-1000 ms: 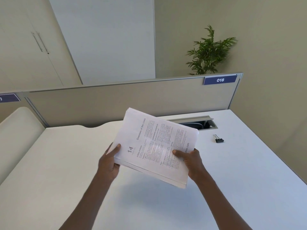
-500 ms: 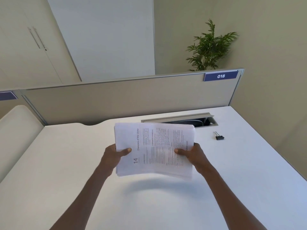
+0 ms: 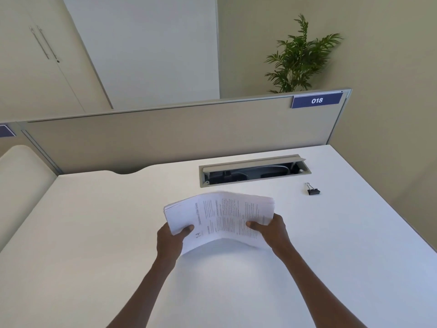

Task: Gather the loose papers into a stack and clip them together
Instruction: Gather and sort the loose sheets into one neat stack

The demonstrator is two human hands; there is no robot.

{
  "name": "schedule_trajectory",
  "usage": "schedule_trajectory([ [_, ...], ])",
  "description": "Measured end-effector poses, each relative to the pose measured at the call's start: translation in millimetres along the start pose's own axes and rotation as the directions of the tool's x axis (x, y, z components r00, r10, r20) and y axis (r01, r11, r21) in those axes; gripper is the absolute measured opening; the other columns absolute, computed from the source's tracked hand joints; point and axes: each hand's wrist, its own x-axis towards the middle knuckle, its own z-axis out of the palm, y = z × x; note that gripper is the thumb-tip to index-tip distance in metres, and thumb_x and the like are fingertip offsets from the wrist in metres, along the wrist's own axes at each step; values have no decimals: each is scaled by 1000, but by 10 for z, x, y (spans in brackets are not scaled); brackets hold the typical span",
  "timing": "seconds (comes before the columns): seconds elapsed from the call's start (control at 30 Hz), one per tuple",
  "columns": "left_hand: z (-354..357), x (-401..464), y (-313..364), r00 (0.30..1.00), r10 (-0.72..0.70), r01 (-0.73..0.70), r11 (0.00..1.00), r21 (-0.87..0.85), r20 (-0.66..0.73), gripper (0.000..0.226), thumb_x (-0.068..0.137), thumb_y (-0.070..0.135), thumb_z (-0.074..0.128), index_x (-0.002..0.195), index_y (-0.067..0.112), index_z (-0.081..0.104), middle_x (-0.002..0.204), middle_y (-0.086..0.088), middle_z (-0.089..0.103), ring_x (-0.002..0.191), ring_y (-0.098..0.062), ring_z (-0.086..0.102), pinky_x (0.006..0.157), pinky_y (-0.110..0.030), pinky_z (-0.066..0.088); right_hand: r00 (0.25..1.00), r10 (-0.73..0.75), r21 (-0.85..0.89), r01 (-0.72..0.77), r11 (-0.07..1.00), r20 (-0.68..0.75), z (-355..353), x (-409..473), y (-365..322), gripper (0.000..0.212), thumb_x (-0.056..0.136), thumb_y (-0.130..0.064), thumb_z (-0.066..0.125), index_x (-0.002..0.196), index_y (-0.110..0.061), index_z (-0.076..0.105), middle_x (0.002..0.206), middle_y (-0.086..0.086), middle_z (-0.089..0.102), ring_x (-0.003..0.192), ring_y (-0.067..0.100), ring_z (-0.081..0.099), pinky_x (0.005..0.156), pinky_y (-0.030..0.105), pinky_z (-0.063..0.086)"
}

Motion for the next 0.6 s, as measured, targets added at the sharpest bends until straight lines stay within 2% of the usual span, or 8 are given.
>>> schedule_trajectory([
  [0.1,-46,-7,-82,1000,-2,2,1000,12,22,34,70,15,87,98,18,68,91,3,73,85,-18,69,68,-30,51,999,30,20,-30,999,11,-40,-10,154,38,64,-5,88,99,-9,72,95,3,76,89,19,71,63,16,54],
  [0.2,-51,6,-83,999,14,-15,1000,17,29,34,71,13,87,99,17,68,91,3,73,86,-17,69,67,-28,51,999,31,24,-32,999,28,-71,0,198,37,64,-6,89,97,-11,74,93,0,77,89,15,72,70,22,55],
  [0.37,-16,73,-106,999,28,-29,999,45,34,22,77,14,82,90,24,67,90,4,74,87,-22,69,70,-32,50,999,27,30,-29,999,43,-61,22,112,26,70,-1,84,91,-13,74,86,-5,76,78,8,71,59,12,52],
  [0.6,-30,138,-149,996,27,-30,999,40,84,20,80,12,78,95,20,68,93,3,74,87,-20,69,71,-32,51,997,39,-3,-39,999,59,-103,67,134,26,70,1,83,91,-11,72,90,-2,75,81,9,69,56,11,51],
])
